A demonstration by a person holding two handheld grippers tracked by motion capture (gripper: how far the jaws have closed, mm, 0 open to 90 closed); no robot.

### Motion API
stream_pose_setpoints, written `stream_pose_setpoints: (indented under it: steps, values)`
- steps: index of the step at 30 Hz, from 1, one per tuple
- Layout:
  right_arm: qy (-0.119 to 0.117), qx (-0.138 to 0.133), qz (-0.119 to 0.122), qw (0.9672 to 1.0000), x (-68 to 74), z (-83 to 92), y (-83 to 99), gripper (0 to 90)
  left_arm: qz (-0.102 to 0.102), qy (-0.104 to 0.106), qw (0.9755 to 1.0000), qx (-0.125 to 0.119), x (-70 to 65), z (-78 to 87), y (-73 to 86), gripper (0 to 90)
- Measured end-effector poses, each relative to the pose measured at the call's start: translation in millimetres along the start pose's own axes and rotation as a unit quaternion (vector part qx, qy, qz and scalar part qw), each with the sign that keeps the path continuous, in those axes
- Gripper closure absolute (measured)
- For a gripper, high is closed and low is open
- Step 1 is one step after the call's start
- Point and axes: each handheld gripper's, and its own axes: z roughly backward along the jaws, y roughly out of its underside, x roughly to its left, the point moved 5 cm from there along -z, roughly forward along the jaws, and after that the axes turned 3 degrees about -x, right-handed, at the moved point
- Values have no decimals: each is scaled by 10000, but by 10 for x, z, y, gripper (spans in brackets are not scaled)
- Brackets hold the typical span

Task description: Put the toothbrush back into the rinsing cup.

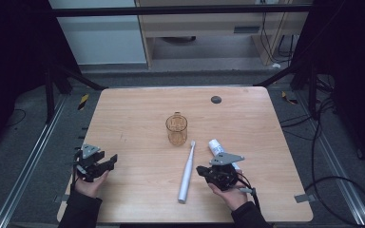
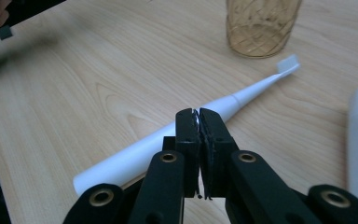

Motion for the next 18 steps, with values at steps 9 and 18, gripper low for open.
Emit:
stream_pose_setpoints:
  steps: [9,18]
  values:
    - [-290,168,68,9994,207,-195,37,898,-31,-7,10000,23,-5,-4,3,433]
    - [-471,339,151,9982,364,-361,81,899,-52,-17,10000,35,-4,-7,6,434]
